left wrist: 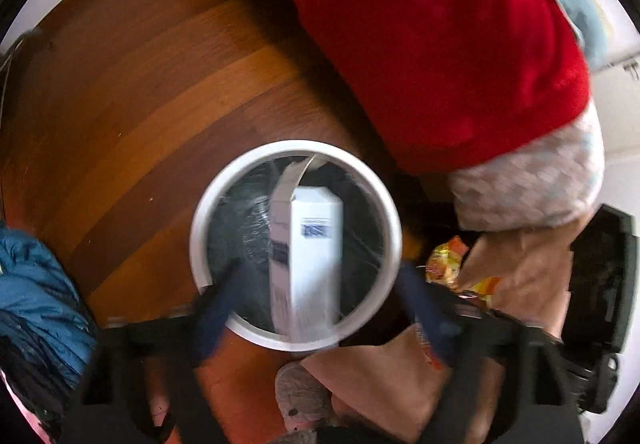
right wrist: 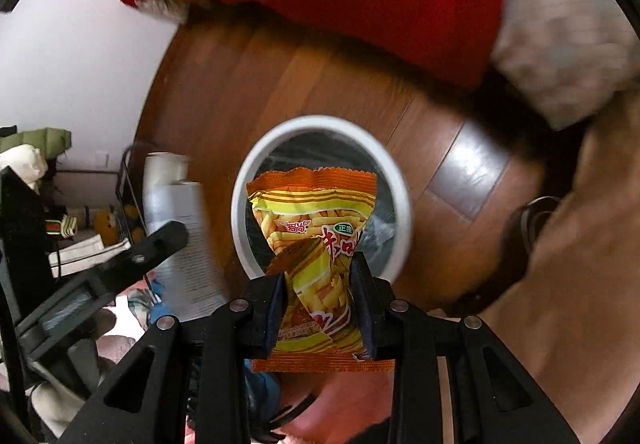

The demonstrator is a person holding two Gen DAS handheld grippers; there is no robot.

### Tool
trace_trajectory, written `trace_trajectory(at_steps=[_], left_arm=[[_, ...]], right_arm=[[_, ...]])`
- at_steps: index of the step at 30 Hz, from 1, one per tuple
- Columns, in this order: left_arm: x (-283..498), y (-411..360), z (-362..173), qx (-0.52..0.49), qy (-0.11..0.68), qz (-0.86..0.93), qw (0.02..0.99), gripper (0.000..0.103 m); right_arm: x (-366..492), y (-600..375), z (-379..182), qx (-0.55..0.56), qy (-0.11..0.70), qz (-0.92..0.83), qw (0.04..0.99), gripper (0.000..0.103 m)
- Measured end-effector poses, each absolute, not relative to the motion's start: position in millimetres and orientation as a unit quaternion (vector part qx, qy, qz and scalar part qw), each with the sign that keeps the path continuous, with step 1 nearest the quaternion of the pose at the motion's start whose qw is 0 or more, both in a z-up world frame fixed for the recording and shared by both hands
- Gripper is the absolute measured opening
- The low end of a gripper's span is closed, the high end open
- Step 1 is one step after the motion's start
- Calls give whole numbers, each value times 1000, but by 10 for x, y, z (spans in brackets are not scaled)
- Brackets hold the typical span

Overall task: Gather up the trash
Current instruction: 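Carry the carton and chip bag to the wastebasket and open both tools, then move both tools back toward the table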

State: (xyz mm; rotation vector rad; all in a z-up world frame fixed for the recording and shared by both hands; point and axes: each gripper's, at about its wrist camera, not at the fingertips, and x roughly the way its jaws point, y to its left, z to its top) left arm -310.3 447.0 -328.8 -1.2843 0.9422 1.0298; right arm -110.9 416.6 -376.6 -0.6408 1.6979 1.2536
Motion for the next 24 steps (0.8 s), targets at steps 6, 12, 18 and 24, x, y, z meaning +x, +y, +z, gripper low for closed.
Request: trace_trajectory(at_steps=[6, 12, 18, 24], left_arm=[[-3364, 4342, -3314, -528, 409, 490, 560, 100], [-3443, 3940, -3138, -460, 411, 557, 556, 102], [-3389, 3650, -2985, -441, 420, 563, 560, 102], [-3337, 3445, -2804, -423, 433, 554, 571, 102]], right_arm=[[-1259, 4384, -4213, -286, 696, 499, 429, 81], [-1315, 4307, -4132, -323, 654, 509, 456, 103], [-1308, 4049, -3812, -375, 602, 501, 495, 103], [-1337, 3755, -3472, -395, 567, 506, 516, 103]])
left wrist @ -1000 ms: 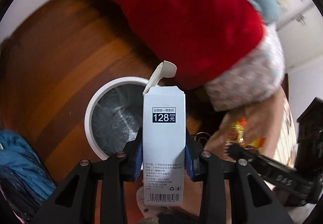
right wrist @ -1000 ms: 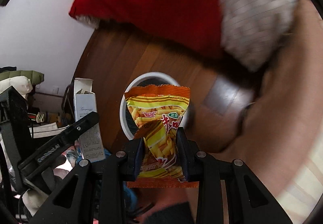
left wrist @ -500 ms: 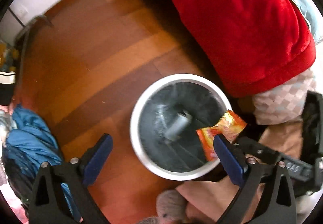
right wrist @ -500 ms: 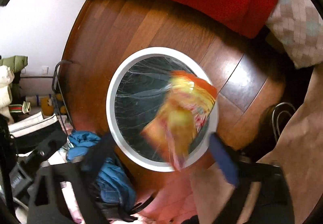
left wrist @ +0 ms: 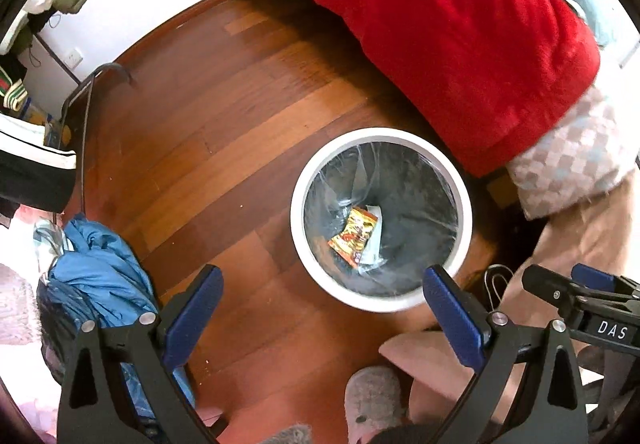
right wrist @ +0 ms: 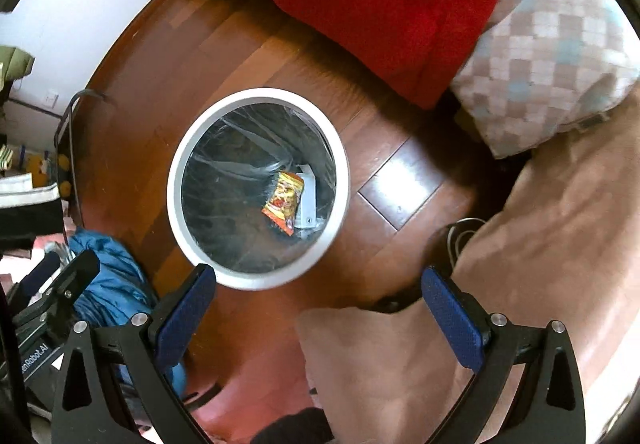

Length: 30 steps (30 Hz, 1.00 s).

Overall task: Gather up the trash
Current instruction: 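Move both tools back toward the table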

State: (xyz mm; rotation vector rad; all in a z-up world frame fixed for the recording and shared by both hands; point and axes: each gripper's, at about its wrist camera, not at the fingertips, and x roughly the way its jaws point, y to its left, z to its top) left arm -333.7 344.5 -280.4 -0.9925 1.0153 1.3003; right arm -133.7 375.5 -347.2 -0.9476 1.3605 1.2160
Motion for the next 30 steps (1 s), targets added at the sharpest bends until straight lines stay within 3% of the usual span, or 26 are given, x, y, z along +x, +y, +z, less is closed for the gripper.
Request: trace_trajectory(at_steps=[14, 24, 30], left_arm=[[-3363, 2917, -1901, -381, 393, 562, 621, 102], [-3112, 2325, -999, -320, 357, 565, 672, 102], [-2633, 1965, -825, -301, 348, 529, 713, 102]], right_arm=[[-1338, 3168, -2345, -358, 520, 550, 547, 103], [-1161, 2398, -1195, -255, 503, 599, 569, 103], [-644, 1627, -685, -186, 499, 583, 614, 103]])
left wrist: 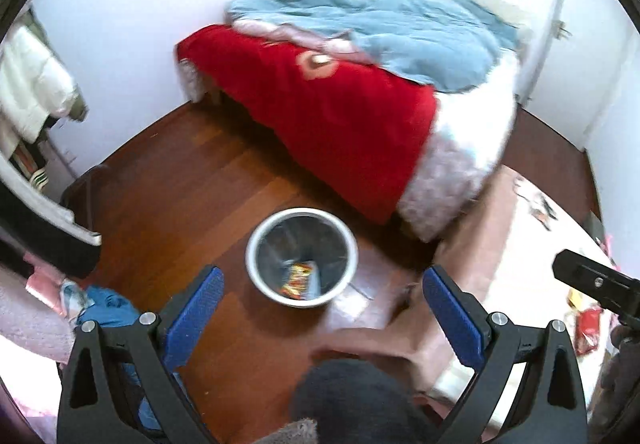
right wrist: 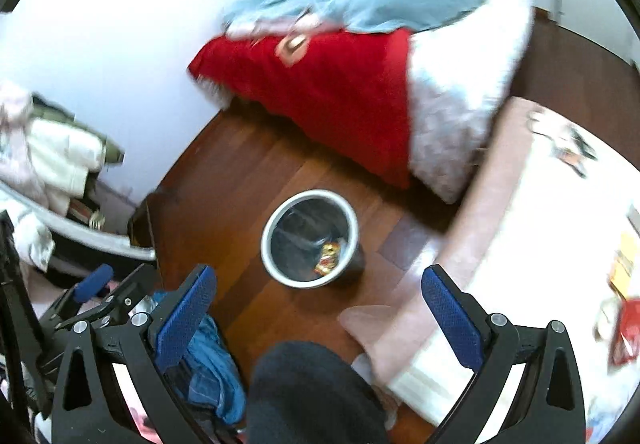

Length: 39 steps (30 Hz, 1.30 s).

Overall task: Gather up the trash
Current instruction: 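Move both tools back toward the table, then grasp the brown wrapper with the left tool while the right tool grasps the milk carton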

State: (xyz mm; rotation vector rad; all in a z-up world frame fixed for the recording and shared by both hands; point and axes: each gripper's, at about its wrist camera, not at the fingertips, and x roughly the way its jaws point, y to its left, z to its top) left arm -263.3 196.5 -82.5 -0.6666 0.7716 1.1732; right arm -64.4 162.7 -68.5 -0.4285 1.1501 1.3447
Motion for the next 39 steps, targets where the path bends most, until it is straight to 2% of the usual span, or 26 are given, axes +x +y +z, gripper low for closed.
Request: trace_trajectory(at_steps=[7, 15, 20, 24, 25, 26, 27, 28, 29, 30, 33, 34, 36, 37, 39], left_arm=[[-1640, 1570, -1146, -286, 396, 445, 751, 102], [-281, 852, -1894, -277, 497, 315, 760, 102], [275, 445, -2299, -308, 548, 245, 738, 101], [576, 211, -2545, -339, 566, 205, 723, 101], [627, 173, -2582, -340, 568, 200, 722, 101], [698, 119, -2625, -342, 570, 194, 722, 98], [759, 73, -2662, -341, 573, 192, 720, 95], [784, 60, -2682, -340, 575, 192, 719, 87], [825, 23, -2712, -339, 575, 190, 720, 75], [861, -12, -2743, -335, 579, 192, 718, 70], [914, -111, -2750, -319, 575, 202, 726, 61], [930, -135, -2739, -306, 575, 206, 730, 46], [945, -184, -2723, -293, 574, 208, 736, 40], [939, -188, -2712, -290, 572, 205, 739, 33], [936, -222, -2674, -274, 570, 213, 745, 31]], right_arm=[[393, 410, -770, -142, 546, 472, 678, 103], [1660, -1329, -1510, -55, 633, 252, 730, 103], [1995, -2079, -2176, 31, 687, 165, 707, 89], [2106, -2163, -2525, 66, 695, 162, 697, 83], [2126, -2158, -2571, 64, 694, 163, 698, 74], [2146, -2144, -2604, 61, 693, 166, 699, 60], [2169, -2132, -2618, 53, 692, 172, 699, 53], [2192, -2133, -2606, 40, 688, 175, 703, 50], [2185, -2115, -2593, 29, 685, 173, 707, 49], [2194, -2110, -2564, 9, 680, 170, 713, 49], [2233, -2068, -2540, -20, 681, 169, 712, 49], [2259, -2045, -2556, -19, 684, 170, 709, 50], [2297, -2079, -2594, -20, 690, 167, 704, 51], [2311, -2076, -2620, -18, 692, 166, 702, 51], [2335, -2098, -2667, -16, 696, 165, 699, 51]])
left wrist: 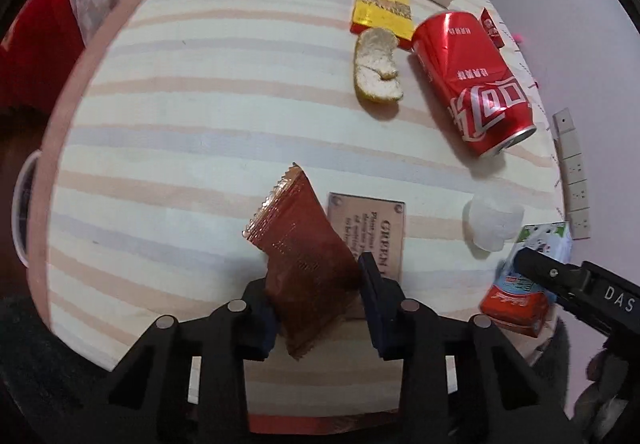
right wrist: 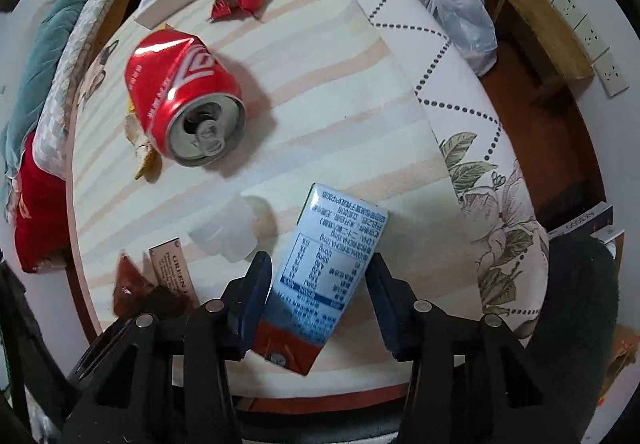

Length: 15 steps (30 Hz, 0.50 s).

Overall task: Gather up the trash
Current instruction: 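Grasp the brown wrapper with the left tool while the right tool grasps the milk carton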

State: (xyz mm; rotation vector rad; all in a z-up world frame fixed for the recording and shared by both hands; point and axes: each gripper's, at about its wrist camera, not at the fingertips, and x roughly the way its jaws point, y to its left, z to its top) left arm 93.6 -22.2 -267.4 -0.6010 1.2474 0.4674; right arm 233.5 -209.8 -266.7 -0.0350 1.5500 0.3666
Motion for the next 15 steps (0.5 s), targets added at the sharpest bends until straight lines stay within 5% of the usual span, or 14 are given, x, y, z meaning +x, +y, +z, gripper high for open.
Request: trace_trajectory(at_steps=[4, 15], left_arm=[[906, -246, -2556, -251, 560, 223, 758, 28], [554, -40, -1716, -176, 488, 267, 812, 28]], right_arm=[[2319, -2114, -2659, -11, 691, 169, 702, 38], [2088, -2047, -2080, -8, 647, 223, 729, 35]])
